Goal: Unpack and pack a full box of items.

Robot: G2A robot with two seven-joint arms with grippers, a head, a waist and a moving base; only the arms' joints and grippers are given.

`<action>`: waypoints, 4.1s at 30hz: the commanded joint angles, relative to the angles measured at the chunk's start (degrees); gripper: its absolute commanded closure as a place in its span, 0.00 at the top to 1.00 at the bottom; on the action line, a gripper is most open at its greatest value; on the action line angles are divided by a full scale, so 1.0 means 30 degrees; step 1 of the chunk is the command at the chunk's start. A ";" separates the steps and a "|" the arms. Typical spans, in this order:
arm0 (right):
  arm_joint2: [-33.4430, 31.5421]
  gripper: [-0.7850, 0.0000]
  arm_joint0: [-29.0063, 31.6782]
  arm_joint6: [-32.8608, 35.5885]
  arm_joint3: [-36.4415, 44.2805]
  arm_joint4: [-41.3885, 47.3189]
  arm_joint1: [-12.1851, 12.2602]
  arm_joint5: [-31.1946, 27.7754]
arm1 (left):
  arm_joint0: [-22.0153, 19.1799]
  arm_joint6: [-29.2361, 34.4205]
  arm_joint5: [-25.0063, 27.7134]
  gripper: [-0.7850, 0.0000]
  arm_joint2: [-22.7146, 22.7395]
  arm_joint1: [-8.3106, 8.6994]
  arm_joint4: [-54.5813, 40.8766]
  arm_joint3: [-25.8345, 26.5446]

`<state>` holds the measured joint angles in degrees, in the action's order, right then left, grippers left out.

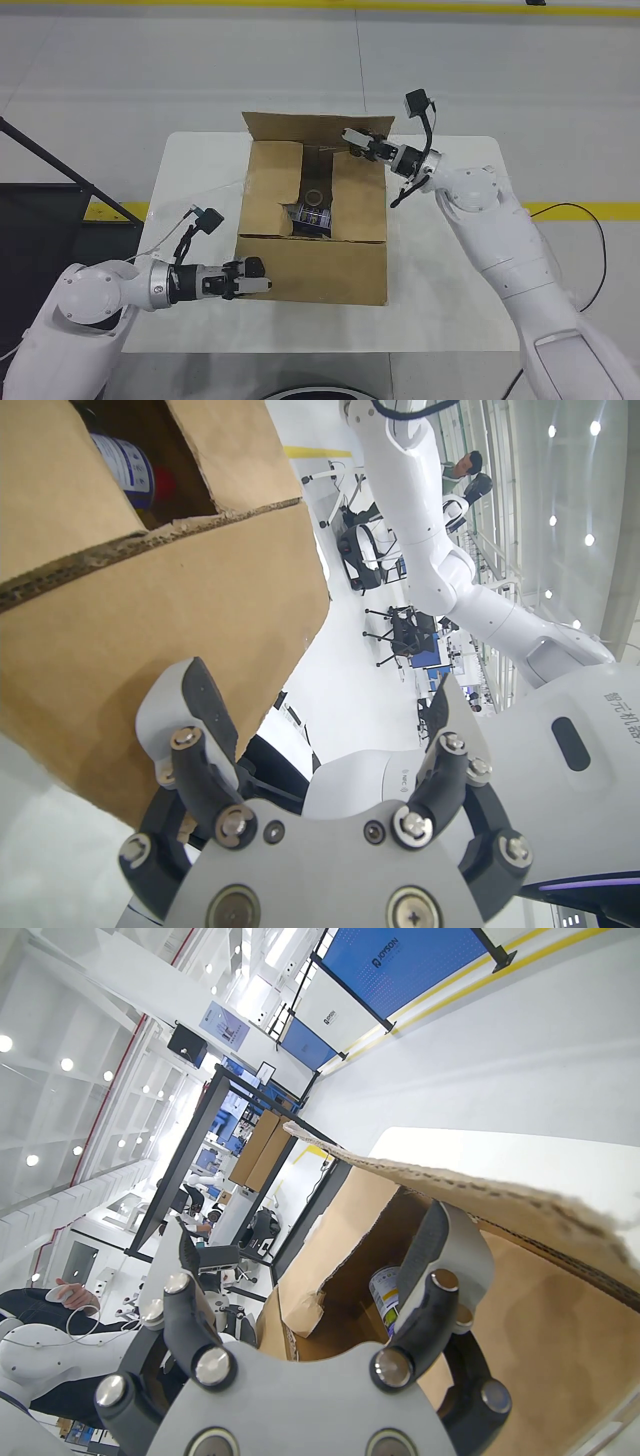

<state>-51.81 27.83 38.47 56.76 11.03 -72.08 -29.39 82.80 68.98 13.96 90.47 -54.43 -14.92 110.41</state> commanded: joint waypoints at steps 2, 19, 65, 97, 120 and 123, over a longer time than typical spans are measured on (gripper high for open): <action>0.0529 1.00 -0.0665 -0.0710 -0.1145 -0.0451 -0.0362 -0.0365 | 0.0387 -0.0331 0.0172 1.00 0.0319 0.0040 -0.0083 0.0118; 0.2894 1.00 -0.3990 -0.5007 -0.7684 -0.2600 -0.2755 -0.0724 | 0.2048 -0.0887 0.1351 1.00 0.1084 0.0206 -0.0792 0.0418; 0.1506 1.00 -0.5647 0.8838 -1.1745 0.4619 -0.5617 0.2521 | 0.4543 -0.6348 0.4076 1.00 0.4172 0.0237 -0.2112 0.0076; 0.1160 1.00 -0.4865 0.8262 -1.1840 0.7406 -0.7854 0.0883 | 0.6641 -0.7136 0.5234 1.00 0.5494 0.0001 -0.2425 0.0580; 0.3193 1.00 -0.5225 0.4881 -1.2571 0.5418 -1.0739 -0.1106 | 1.0954 -0.8329 0.7290 1.00 1.0300 -0.0472 -0.3854 -0.0014; 0.3583 1.00 -0.5271 0.4194 -1.2814 0.4592 -1.1082 -0.1287 | 1.1420 -0.8275 0.7495 1.00 1.0838 -0.0554 -0.4115 -0.0073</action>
<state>-41.43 12.06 51.72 18.55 25.67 -105.02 -33.14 116.59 44.11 36.27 122.47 -56.01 -27.01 110.26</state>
